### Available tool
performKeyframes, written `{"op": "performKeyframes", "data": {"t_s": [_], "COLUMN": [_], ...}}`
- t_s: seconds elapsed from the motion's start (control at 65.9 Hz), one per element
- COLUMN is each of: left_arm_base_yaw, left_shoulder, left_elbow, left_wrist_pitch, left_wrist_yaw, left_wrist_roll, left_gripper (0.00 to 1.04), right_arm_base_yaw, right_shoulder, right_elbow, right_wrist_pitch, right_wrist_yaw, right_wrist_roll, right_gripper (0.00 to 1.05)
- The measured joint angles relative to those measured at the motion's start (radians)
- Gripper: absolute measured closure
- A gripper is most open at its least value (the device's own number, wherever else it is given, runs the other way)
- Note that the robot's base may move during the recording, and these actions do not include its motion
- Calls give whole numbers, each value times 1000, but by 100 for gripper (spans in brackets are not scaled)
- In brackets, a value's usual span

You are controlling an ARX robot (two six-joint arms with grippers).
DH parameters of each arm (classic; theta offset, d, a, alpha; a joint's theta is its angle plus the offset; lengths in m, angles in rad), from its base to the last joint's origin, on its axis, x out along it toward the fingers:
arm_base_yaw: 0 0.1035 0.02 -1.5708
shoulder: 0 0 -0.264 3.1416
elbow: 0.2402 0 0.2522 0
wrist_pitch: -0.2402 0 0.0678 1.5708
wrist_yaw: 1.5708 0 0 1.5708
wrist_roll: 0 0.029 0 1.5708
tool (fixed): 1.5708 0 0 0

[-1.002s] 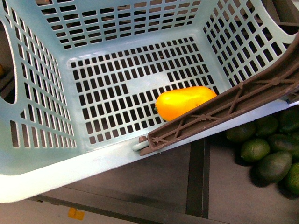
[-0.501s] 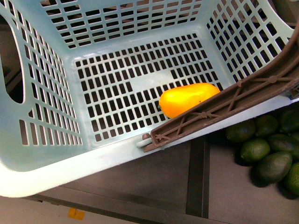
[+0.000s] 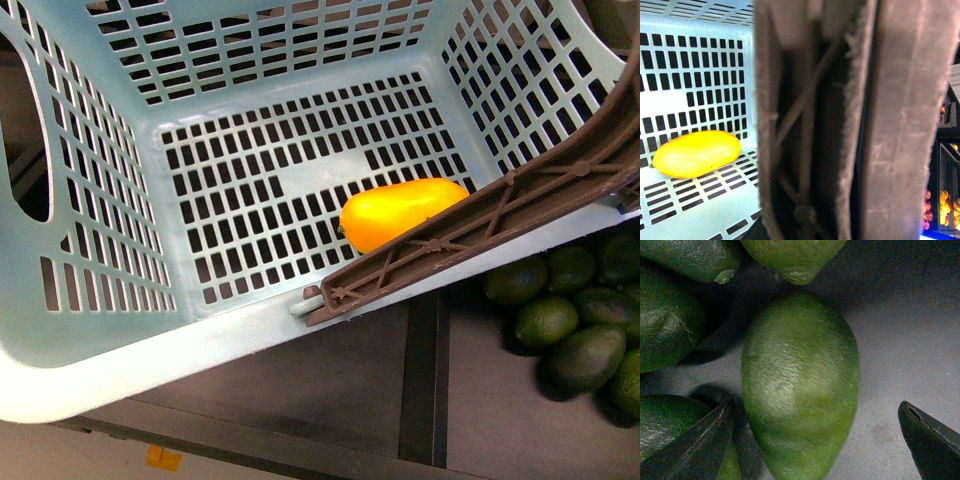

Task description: Pick mango and avocado into basket

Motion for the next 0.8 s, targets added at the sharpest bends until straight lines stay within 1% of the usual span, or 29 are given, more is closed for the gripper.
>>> {"op": "performKeyframes", "data": {"t_s": [0.334, 0.804], "left_arm_base_yaw": [0, 0], "left_shoulder": [0, 0], "left_elbow": [0, 0], "left_wrist_pitch": [0, 0], "left_wrist_yaw": [-1, -1], "left_wrist_roll": [0, 0], "left_gripper": [91, 91], "right_arm_base_yaw": [20, 37], "right_shoulder": [37, 105], "right_elbow": [45, 126], "right_wrist_pitch": [4, -2], "right_wrist_yaw": [24, 30], "right_wrist_roll": [9, 36], "right_gripper": [9, 9]}}
